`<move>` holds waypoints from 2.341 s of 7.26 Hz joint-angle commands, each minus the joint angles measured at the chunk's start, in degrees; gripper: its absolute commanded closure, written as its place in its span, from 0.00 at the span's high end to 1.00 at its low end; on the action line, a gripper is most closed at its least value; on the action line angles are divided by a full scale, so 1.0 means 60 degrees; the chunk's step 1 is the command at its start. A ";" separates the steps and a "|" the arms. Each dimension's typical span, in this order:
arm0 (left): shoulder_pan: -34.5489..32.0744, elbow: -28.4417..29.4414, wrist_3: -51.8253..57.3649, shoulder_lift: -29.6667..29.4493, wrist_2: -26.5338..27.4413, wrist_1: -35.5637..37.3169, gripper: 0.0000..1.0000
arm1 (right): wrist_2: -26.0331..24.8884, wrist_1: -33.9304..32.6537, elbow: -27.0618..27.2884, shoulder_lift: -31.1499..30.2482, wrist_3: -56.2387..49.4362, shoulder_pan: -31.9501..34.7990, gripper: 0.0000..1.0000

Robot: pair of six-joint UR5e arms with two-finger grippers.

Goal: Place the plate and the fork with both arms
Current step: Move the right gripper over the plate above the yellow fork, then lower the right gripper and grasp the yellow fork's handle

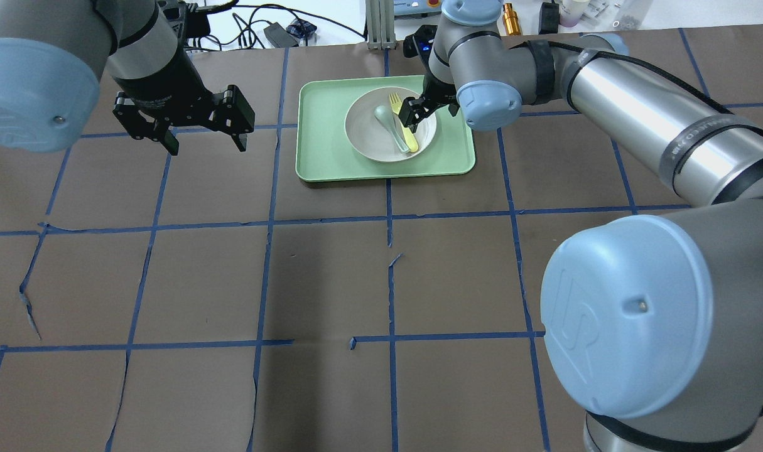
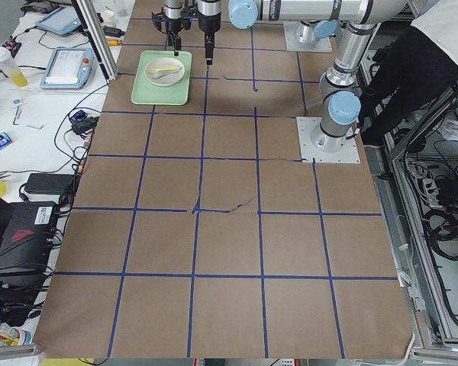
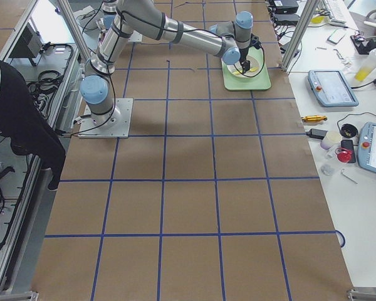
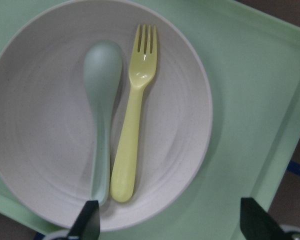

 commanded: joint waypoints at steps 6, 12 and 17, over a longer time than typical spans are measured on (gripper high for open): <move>-0.0015 -0.0129 0.0000 0.0051 0.0000 -0.0009 1.00 | -0.0746 0.0185 -0.1072 0.1012 0.0409 0.0716 0.74; -0.0015 -0.0115 0.0000 0.0022 0.0000 -0.0009 1.00 | -0.1215 0.0244 -0.1163 0.1276 0.0351 0.0733 0.67; 0.0000 -0.0115 0.0000 0.0022 0.0000 -0.0009 1.00 | -0.1053 0.0244 -0.1075 0.1363 0.0512 0.0733 0.60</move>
